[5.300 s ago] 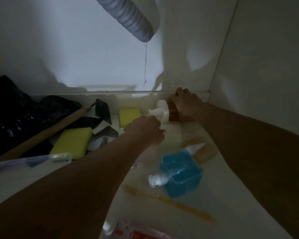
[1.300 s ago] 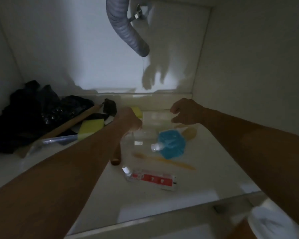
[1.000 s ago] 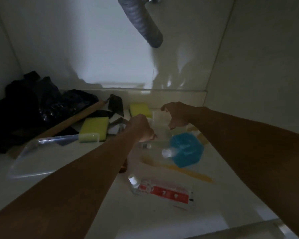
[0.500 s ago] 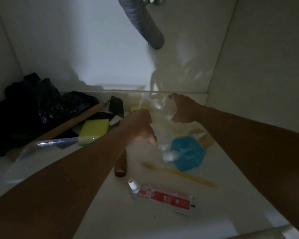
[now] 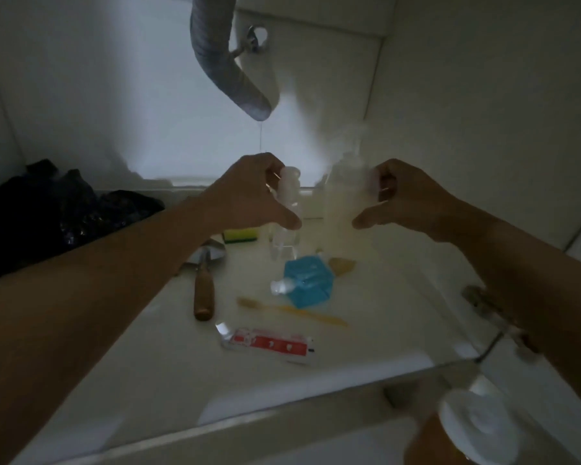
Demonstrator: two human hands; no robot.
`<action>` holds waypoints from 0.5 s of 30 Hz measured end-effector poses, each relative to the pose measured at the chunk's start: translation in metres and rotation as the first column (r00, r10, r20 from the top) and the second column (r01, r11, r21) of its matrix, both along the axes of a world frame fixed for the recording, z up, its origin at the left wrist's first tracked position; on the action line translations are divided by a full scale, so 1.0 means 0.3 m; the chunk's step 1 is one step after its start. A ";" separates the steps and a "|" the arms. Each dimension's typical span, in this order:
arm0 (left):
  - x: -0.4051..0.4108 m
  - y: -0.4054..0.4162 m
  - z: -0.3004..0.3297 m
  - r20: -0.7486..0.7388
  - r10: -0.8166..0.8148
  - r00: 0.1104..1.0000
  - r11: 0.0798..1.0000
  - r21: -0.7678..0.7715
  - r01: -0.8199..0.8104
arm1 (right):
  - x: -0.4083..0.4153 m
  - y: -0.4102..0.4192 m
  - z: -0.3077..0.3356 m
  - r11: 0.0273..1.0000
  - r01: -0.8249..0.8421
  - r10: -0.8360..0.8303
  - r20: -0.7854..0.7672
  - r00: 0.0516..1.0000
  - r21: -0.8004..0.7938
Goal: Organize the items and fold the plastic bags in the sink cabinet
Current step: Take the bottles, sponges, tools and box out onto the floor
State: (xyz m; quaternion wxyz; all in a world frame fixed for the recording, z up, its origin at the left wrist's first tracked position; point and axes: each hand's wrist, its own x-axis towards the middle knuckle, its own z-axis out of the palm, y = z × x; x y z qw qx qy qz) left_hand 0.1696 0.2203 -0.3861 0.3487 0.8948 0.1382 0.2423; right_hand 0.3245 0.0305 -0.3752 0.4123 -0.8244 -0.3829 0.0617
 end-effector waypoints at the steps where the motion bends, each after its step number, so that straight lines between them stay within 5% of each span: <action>1: -0.020 -0.036 0.018 -0.020 -0.033 0.999 0.999 -0.006 0.033 | -0.028 -0.054 0.002 1.000 -0.004 0.004 -0.027 1.000 0.001; 9: -0.172 -0.387 -0.043 -0.356 -0.318 0.879 0.940 0.001 0.340 | -0.230 -0.438 -0.128 0.979 -0.138 0.107 -0.201 0.974 -0.147; 15: -0.215 -0.561 -0.350 -0.545 -0.273 0.793 0.931 0.057 0.360 | -0.302 -0.547 -0.372 0.878 -0.119 0.057 -0.146 0.988 -0.464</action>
